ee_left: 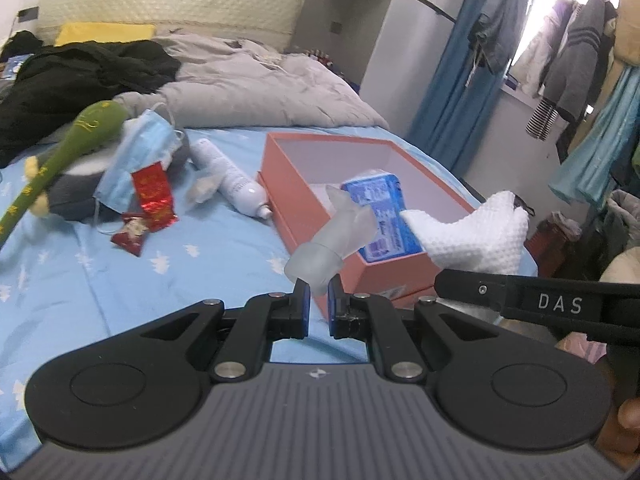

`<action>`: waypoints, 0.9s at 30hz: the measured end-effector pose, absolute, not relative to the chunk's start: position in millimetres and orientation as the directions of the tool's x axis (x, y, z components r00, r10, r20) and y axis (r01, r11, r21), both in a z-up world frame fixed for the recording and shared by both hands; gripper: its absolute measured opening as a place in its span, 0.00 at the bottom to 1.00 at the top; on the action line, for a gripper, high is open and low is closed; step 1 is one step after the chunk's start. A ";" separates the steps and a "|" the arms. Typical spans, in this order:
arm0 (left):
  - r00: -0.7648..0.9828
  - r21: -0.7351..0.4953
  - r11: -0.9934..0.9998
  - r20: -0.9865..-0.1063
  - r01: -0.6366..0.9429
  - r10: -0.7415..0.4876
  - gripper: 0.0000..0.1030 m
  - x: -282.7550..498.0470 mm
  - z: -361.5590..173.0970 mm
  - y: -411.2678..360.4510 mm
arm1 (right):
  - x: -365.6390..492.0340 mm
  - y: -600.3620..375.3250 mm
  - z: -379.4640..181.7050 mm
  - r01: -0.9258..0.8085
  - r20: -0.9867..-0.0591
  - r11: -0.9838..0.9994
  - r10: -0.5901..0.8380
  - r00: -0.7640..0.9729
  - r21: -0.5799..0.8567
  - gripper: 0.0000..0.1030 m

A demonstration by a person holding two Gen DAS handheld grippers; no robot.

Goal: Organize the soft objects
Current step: 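Carry wet wipe with right tool while left tool carries clear cup to the box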

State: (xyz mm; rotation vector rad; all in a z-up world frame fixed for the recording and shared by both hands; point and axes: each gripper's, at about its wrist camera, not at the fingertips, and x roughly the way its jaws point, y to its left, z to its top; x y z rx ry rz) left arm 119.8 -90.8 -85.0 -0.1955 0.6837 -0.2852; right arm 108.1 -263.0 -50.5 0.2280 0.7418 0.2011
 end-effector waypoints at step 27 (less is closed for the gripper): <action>0.611 -0.304 0.902 -0.664 0.307 -0.432 0.11 297.9 -105.4 -206.2 | 230.8 -372.3 -68.9 0.034 -0.671 0.954 0.185 0.718 0.299 0.17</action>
